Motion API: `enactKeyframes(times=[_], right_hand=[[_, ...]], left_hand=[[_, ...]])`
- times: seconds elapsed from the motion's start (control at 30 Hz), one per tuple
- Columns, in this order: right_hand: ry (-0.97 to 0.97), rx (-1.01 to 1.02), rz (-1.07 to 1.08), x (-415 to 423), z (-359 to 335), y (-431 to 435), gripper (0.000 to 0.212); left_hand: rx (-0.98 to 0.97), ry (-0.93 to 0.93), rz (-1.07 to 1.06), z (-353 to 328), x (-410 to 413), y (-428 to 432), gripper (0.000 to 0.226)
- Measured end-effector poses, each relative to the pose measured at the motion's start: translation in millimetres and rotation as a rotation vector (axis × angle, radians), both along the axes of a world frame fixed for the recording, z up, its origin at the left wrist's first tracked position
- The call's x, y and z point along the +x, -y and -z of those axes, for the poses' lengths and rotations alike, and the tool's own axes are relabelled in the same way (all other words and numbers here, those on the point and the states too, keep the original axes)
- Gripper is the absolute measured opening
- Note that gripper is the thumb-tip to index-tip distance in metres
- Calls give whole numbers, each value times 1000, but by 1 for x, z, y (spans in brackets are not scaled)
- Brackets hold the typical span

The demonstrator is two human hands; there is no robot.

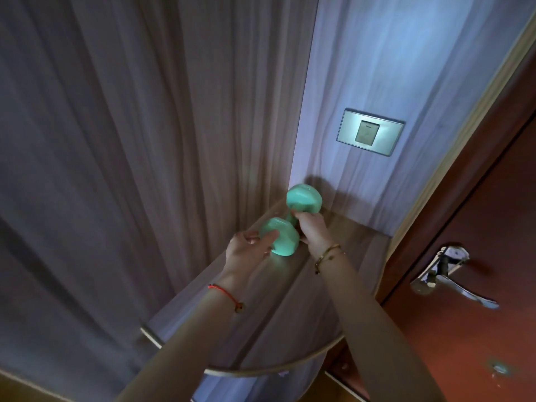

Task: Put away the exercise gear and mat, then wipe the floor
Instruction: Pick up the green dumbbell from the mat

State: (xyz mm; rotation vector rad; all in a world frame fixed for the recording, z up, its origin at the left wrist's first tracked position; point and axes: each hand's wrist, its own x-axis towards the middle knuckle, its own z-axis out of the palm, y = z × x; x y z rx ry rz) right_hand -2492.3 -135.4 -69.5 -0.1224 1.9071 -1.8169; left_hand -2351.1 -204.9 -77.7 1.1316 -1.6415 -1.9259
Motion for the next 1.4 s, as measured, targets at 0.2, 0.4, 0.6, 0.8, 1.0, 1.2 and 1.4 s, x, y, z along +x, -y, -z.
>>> enactKeyframes(times=[0.2, 0.4, 0.6, 0.8, 1.0, 1.2, 1.4], right_hand=[[-15, 36, -27, -27, 3, 22, 16], [57, 33, -49, -43, 8, 38, 28], [80, 29, -47, -56, 10, 45, 22], [116, 11, -158, -67, 4, 38, 16], [-363, 300, -48, -66, 7, 12, 25], [-404, 214, -46, -51, 0, -4, 40], [-266, 185, -151, -58, -11, -11, 51]], left_hand=[[-29, -21, -75, 2, -24, 10, 72], [-39, 5, -205, 2, -40, 8, 49], [-106, 0, -193, 20, -52, 9, 63], [-211, 73, -82, -7, -49, -4, 45], [-259, 35, -5, 4, -51, -16, 55], [-235, -17, 47, 12, -51, -22, 35], [-104, -92, 77, 0, -43, -19, 54]])
